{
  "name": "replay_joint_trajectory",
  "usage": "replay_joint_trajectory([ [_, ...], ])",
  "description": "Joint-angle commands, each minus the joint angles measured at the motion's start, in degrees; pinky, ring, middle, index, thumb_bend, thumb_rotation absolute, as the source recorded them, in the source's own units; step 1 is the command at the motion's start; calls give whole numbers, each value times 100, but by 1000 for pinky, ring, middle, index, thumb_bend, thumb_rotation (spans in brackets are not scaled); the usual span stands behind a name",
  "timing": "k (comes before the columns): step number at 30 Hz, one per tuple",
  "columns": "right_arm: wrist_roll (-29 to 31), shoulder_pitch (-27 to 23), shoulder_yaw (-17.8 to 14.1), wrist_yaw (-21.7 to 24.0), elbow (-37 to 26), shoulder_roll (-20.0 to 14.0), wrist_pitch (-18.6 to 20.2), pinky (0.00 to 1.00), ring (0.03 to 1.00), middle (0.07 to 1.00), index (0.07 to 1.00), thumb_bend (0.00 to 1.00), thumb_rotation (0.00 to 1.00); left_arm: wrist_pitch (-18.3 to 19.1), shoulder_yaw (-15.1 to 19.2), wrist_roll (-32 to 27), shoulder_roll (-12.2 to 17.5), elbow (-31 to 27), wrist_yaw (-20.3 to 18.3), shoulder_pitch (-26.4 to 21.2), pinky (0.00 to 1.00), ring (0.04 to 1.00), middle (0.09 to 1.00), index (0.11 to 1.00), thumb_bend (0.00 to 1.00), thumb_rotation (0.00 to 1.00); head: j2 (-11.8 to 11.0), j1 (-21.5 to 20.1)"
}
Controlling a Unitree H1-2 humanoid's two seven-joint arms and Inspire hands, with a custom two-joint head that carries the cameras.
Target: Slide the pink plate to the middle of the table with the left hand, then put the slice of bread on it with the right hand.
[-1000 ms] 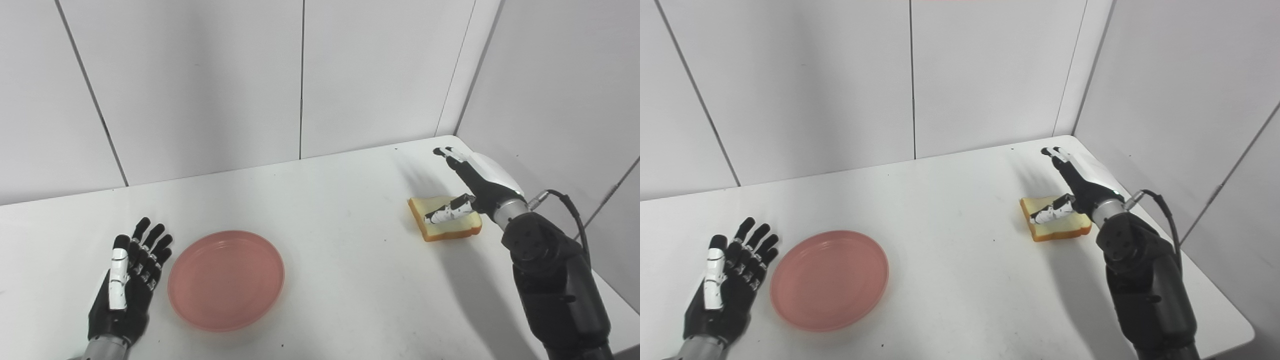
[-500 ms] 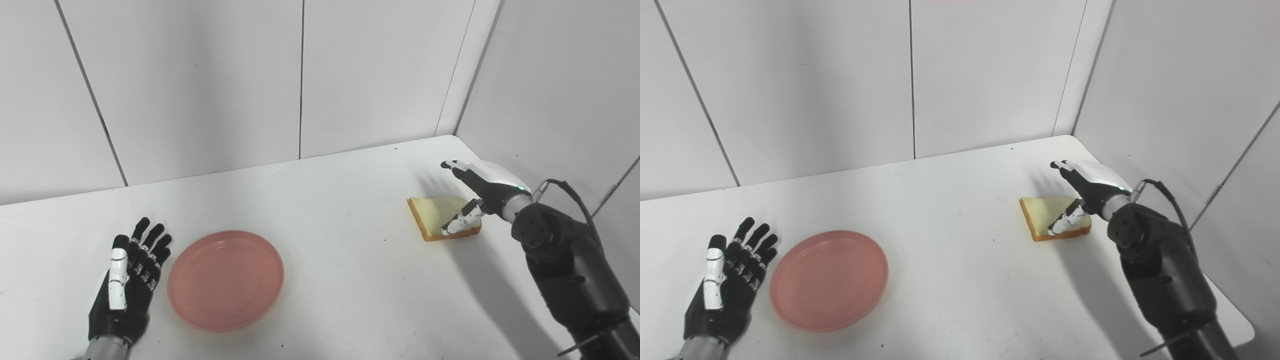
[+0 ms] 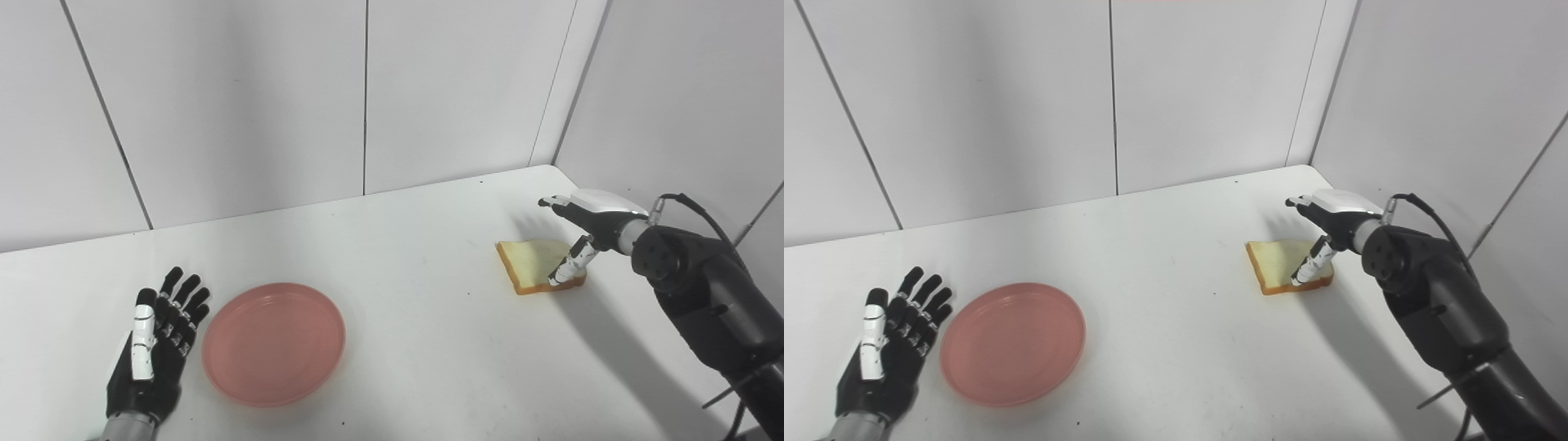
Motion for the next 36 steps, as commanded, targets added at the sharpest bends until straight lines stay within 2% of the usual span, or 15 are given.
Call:
replay_joint_trajectory([
  [1, 96, -202, -11, -147, -44, -269, -139, 1000, 1000, 1000, 964, 1000, 190, -25, -4, 14, 4, -16, -4, -113, 976, 936, 950, 954, 701, 968, 2, 0],
  [5, 274, -202, 63, -188, 7, -288, -169, 1000, 1000, 1000, 959, 1000, 178, -22, -7, 36, -6, -34, 18, -110, 971, 932, 948, 952, 700, 965, 10, 8],
  [9, 254, -244, 184, -125, 54, -261, -7, 1000, 1000, 1000, 965, 1000, 193, -3, -4, 24, -13, -60, 22, -102, 968, 931, 946, 950, 694, 966, 17, 17],
  [17, 296, -451, 440, -169, 519, -193, 3, 996, 1000, 1000, 979, 1000, 172, -1, -10, -9, -15, -85, -12, -92, 974, 935, 947, 951, 692, 964, 19, 16],
  [24, 255, -584, 534, -298, 784, -80, 17, 970, 1000, 1000, 973, 995, 88, -25, -23, -10, -26, -115, -25, -72, 971, 934, 944, 947, 690, 968, 3, 33],
  [36, 502, -797, 722, -575, 1239, -75, -145, 980, 1000, 1000, 970, 987, 37, 1, -29, -77, -55, -232, -55, -34, 967, 927, 943, 947, 692, 963, 13, 50],
])
